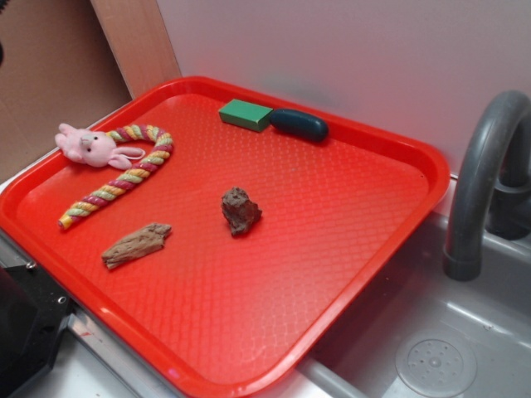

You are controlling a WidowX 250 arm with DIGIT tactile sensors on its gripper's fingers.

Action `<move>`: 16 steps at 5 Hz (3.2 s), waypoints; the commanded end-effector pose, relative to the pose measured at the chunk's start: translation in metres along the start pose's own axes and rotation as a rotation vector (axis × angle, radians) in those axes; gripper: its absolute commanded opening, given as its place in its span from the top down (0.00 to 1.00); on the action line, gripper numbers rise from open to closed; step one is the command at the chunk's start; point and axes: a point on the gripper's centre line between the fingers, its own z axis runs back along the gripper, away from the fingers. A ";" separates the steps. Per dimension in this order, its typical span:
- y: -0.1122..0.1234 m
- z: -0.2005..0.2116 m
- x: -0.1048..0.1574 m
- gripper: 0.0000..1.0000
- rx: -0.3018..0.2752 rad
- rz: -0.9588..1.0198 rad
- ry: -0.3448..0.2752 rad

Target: Grab the rock.

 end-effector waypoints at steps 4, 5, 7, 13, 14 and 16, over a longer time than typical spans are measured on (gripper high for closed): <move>-0.019 -0.029 0.043 0.00 -0.075 0.024 -0.085; -0.035 -0.065 0.067 0.00 -0.069 0.022 -0.078; -0.062 -0.136 0.101 0.00 -0.041 -0.034 -0.025; -0.047 -0.224 0.111 1.00 0.156 -0.165 0.104; -0.045 -0.217 0.106 1.00 0.149 -0.165 0.107; -0.030 -0.118 0.113 1.00 0.053 0.038 0.000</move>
